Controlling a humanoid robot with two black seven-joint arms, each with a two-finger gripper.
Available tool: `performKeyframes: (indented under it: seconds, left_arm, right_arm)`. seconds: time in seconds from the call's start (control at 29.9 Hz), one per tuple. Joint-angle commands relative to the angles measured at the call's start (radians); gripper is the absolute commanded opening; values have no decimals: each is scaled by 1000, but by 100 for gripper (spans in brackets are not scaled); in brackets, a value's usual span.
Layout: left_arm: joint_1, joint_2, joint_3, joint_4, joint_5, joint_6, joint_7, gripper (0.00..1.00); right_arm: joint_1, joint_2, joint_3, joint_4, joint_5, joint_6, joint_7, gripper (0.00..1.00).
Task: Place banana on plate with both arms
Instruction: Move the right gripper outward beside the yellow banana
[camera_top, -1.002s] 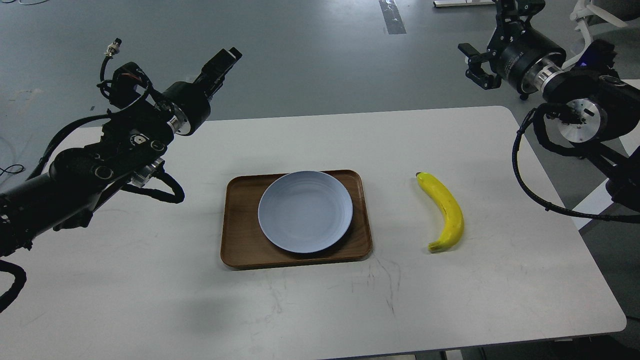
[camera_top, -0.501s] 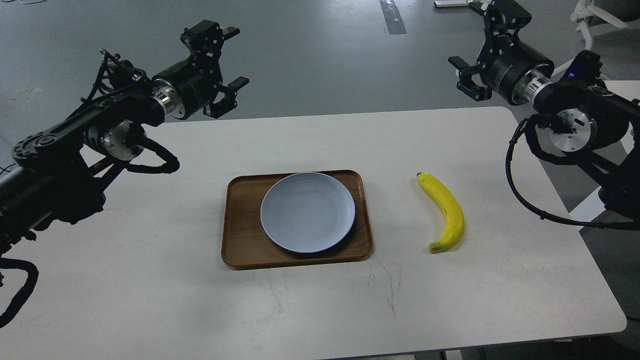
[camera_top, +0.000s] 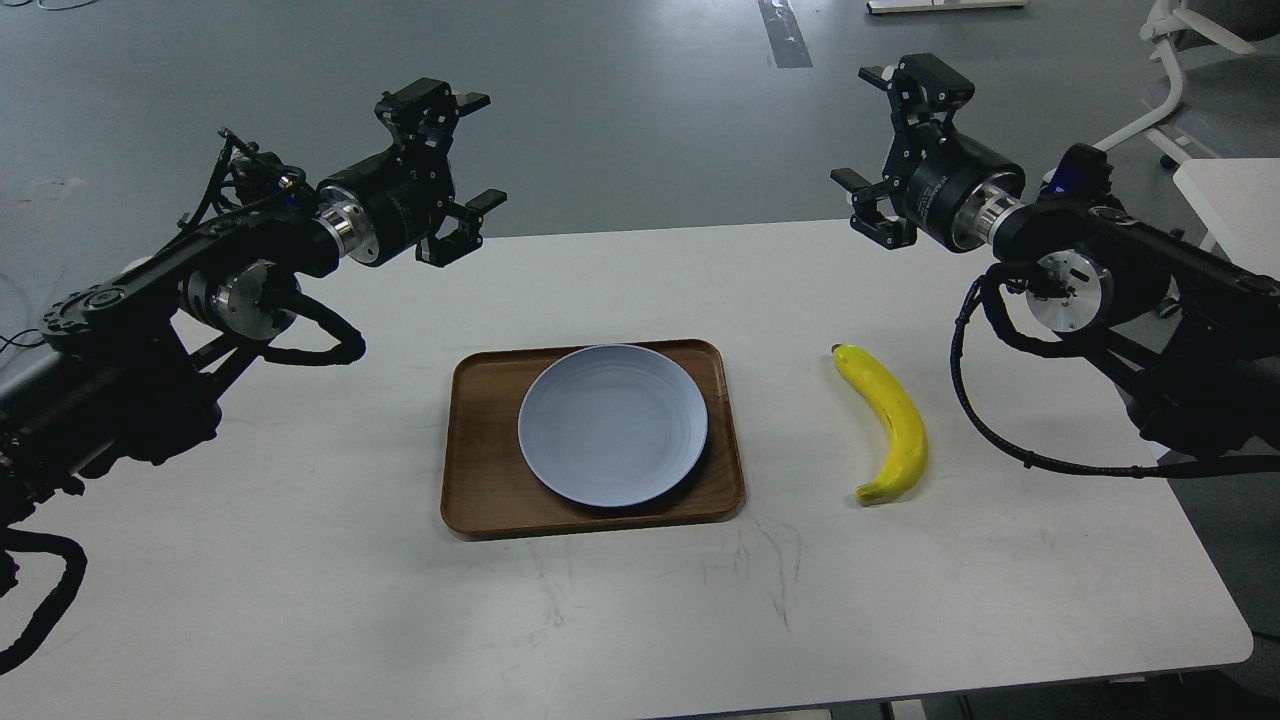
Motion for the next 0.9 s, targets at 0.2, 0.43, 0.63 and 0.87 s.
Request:
performKeyframes:
  seconds: [0.2, 0.43, 0.63, 0.87]
  left_arm:
    - [28, 14, 9, 5, 11, -2, -2, 98]
    - [33, 32, -18, -21, 0, -6, 18, 98]
    - [84, 67, -67, -84, 0, -3, 18, 98]
    - [111, 109, -70, -121, 0, 0, 14, 98]
  right_arm:
    - [-10, 43, -41, 13, 0, 0, -66, 100]
    - [-11, 33, -31, 28, 0, 9, -63, 100]
    - [16, -39, -38, 56, -52, 3, -57, 100]
    - [12, -159, -57, 109, -459, -55, -23, 100]
